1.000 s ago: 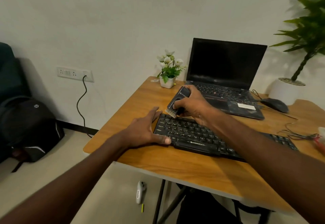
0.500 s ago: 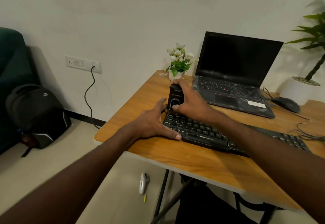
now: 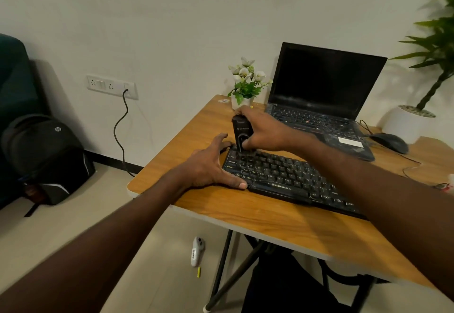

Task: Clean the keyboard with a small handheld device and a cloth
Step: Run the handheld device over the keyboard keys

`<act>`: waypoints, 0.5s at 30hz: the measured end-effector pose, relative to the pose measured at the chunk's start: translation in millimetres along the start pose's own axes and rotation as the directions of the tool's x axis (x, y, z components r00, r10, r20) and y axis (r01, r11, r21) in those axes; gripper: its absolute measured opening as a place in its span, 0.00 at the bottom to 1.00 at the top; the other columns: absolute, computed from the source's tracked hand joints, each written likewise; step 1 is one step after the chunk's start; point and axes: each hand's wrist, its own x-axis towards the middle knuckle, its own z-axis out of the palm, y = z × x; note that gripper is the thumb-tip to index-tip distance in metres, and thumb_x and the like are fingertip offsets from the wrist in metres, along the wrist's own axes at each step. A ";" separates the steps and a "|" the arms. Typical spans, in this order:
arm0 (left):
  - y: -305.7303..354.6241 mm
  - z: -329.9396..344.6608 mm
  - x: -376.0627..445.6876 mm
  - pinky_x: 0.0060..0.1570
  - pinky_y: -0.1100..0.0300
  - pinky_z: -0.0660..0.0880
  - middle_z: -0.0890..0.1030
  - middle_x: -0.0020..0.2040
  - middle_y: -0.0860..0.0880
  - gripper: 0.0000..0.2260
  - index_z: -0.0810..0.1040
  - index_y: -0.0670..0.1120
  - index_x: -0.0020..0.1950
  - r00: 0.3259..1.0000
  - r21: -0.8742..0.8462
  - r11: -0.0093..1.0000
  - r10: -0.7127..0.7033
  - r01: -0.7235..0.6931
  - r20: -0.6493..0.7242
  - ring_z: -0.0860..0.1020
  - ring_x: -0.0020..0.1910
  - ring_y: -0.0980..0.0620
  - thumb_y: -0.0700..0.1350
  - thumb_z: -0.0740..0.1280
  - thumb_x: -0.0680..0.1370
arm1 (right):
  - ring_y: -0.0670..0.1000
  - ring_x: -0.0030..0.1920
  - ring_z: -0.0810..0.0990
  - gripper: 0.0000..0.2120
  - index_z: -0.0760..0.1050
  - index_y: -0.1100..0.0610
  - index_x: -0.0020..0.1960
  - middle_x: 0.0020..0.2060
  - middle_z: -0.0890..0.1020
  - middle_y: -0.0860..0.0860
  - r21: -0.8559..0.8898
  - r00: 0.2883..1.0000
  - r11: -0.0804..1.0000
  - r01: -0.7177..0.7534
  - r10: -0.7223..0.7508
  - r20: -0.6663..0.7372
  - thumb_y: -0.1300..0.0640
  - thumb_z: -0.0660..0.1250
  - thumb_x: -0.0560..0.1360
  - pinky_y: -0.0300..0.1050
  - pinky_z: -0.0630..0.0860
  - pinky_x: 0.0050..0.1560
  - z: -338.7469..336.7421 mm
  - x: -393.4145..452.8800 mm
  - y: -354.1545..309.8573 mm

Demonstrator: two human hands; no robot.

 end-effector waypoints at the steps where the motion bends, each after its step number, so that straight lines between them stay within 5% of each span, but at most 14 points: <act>1: 0.4 0.6 -0.3 0.81 0.38 0.61 0.65 0.84 0.55 0.69 0.46 0.66 0.84 1.000 -0.002 1.000 0.006 -0.006 0.002 0.64 0.82 0.45 0.75 0.83 0.53 | 0.49 0.51 0.79 0.35 0.64 0.53 0.70 0.55 0.75 0.52 0.042 0.999 0.999 -0.011 0.013 -0.043 0.64 0.77 0.70 0.39 0.79 0.41 4.3 1.4 -0.7; 7: 2.2 0.6 -2.6 0.81 0.39 0.60 0.66 0.83 0.56 0.67 0.48 0.64 0.84 1.000 -0.019 1.000 0.025 -0.025 -0.001 0.66 0.81 0.47 0.74 0.84 0.55 | 0.49 0.52 0.79 0.35 0.64 0.51 0.71 0.54 0.75 0.50 0.207 0.981 0.975 -0.076 0.110 -0.158 0.64 0.77 0.70 0.39 0.79 0.41 18.6 6.4 4.0; 15: 3.3 0.4 -2.8 0.80 0.39 0.62 0.67 0.83 0.55 0.68 0.47 0.66 0.83 1.000 -0.035 0.999 -0.009 0.009 0.005 0.66 0.81 0.44 0.74 0.84 0.53 | 0.53 0.55 0.79 0.37 0.65 0.52 0.72 0.56 0.75 0.52 0.245 0.991 0.960 -0.132 0.137 -0.001 0.70 0.75 0.69 0.46 0.84 0.48 -0.9 -1.2 3.2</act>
